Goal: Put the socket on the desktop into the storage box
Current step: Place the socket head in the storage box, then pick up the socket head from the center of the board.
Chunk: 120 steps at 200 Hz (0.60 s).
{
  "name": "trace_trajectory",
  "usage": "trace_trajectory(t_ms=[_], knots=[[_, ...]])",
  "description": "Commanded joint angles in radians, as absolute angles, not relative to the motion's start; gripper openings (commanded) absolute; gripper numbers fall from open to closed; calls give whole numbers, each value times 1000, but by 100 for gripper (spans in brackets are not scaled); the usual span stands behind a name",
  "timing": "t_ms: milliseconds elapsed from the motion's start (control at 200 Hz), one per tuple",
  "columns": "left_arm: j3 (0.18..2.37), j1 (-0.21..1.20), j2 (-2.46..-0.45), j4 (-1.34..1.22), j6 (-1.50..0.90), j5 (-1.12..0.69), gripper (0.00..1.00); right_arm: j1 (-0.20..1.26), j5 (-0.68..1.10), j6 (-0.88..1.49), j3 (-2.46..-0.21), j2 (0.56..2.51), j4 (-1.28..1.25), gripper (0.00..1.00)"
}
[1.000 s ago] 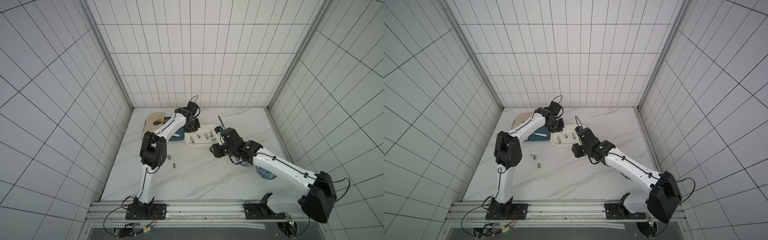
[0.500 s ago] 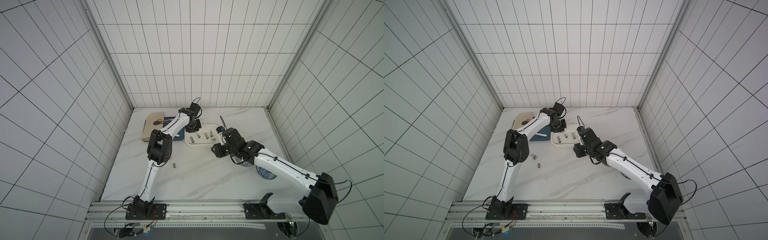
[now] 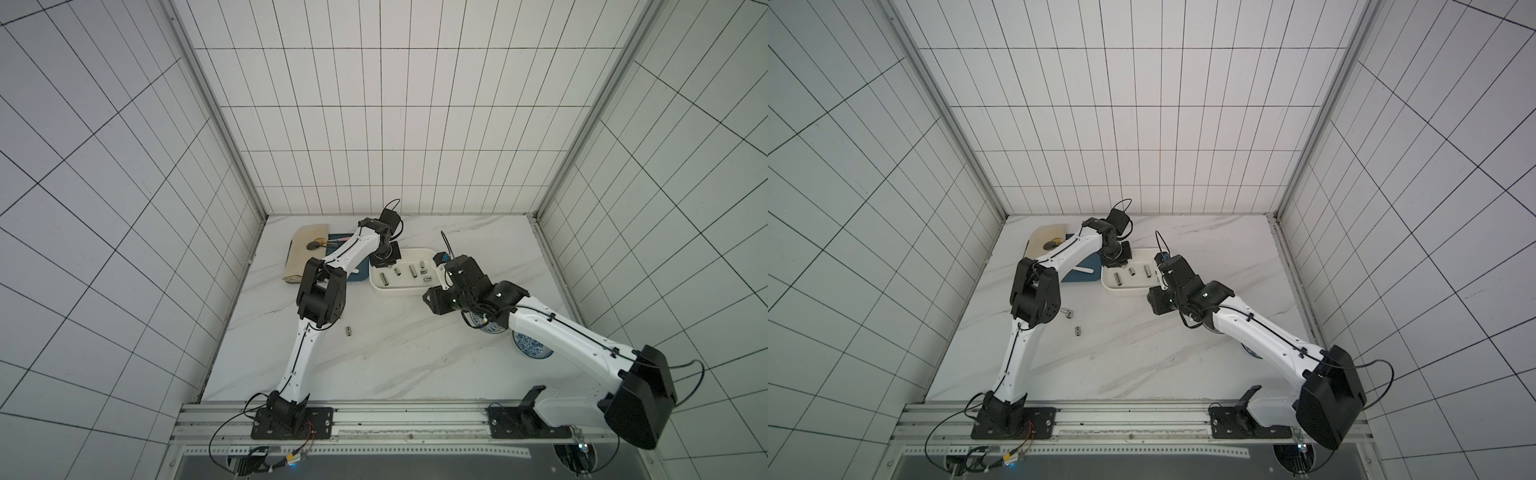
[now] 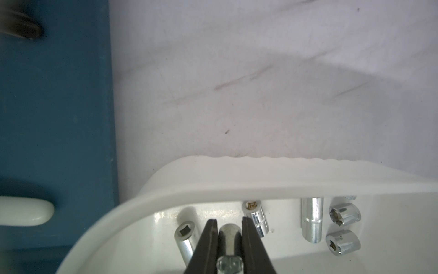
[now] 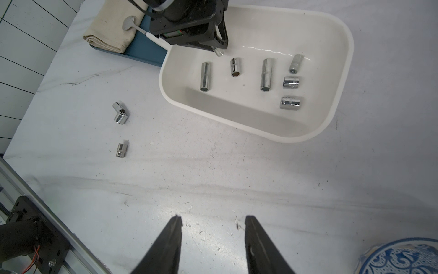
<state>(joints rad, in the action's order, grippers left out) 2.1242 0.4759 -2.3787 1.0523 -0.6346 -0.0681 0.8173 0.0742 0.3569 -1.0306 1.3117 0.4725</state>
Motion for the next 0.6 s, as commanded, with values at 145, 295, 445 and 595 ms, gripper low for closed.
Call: trace_trajectory(t_ms=[145, 295, 445, 595], knots=[[2145, 467, -2416, 1044, -619, -46, 23, 806, 88, 372, -1002, 1318, 472, 47], [2143, 468, -2411, 1047, -617, -43, 29, 806, 91, 376, -995, 1319, 464, 47], [2136, 469, -2401, 1047, -618, -43, 31, 806, 95, 376, -991, 1322, 461, 47], [2127, 472, -2379, 1043, -616, -34, 31, 805, 92, 376, -994, 1316, 461, 47]])
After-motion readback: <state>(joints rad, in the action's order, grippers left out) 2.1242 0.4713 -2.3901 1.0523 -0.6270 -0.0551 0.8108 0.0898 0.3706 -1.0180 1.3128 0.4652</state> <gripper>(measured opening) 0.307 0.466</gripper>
